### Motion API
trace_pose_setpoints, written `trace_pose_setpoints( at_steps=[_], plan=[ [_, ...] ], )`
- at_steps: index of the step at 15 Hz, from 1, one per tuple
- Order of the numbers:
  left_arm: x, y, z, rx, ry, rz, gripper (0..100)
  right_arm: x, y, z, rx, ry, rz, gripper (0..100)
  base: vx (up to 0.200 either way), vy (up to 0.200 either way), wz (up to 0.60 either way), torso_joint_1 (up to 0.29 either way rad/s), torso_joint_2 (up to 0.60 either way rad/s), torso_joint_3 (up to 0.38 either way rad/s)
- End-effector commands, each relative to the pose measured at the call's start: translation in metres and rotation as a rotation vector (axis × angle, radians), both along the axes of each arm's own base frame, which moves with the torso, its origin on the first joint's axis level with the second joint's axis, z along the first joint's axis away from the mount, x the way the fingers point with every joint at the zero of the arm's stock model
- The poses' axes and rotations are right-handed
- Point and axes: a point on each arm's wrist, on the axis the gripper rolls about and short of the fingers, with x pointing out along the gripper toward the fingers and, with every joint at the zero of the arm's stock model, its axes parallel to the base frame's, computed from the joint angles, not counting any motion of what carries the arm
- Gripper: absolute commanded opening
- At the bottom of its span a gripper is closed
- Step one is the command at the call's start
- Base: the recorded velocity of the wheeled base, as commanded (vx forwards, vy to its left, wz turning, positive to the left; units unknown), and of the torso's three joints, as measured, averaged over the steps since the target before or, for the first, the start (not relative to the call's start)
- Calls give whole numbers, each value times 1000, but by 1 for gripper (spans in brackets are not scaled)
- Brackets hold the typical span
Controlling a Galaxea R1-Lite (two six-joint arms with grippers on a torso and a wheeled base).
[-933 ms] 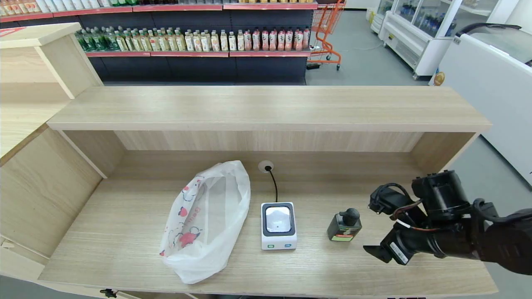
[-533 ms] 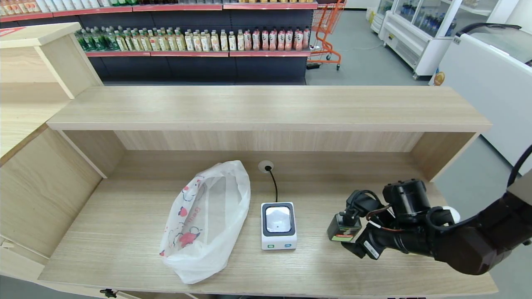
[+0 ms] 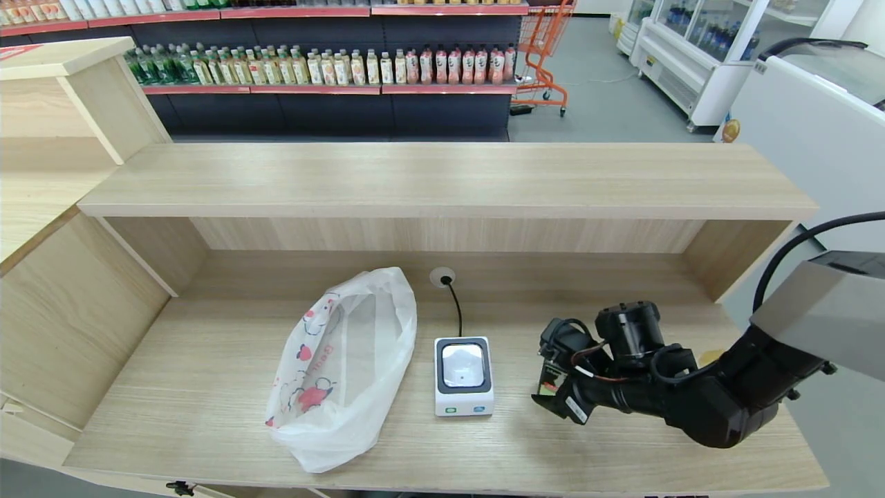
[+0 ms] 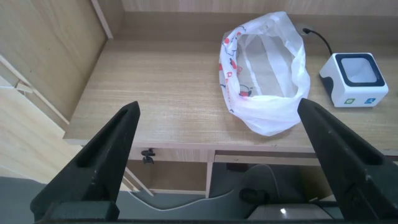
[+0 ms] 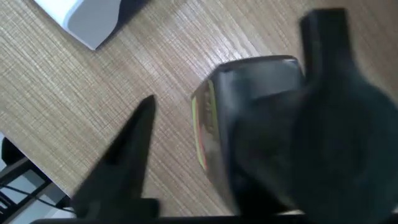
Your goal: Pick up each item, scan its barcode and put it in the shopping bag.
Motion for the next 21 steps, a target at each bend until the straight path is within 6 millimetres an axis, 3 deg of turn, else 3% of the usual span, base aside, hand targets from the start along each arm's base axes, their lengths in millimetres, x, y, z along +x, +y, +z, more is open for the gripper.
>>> trace_pose_setpoints(
  at_steps=[1,4,7,10,13,14,16,18,21],
  plan=[
    [0,0,0,0,-1,0,100,1,0,-2,1,6,-3,0,0,0,0,0,0,0],
    [0,0,0,0,-1,1,100,-1,-9,11,69,-14,-51,0,0,0,0,0,0,0],
    [0,0,0,0,-1,0,100,-6,-39,34,136,-41,-158,0,0,0,0,0,0,0],
    [0,0,0,0,-1,0,100,-38,-62,106,396,-153,-269,0,0,0,0,0,0,0],
    [0,0,0,0,-1,0,100,-73,-71,139,393,-385,-191,0,0,0,0,0,0,0],
    [0,0,0,0,-1,1,100,-74,-71,140,390,-400,-184,0,0,0,0,0,0,0],
    [0,0,0,0,-1,0,100,-98,-73,149,326,-686,137,0,0,0,0,0,0,0],
    [0,0,0,0,-1,1,100,-101,-81,147,185,-834,471,0,0,0,0,0,0,0],
    [0,0,0,0,-1,0,100,-98,-76,120,-68,-1010,906,0,0,0,0,0,0,0]
  ],
)
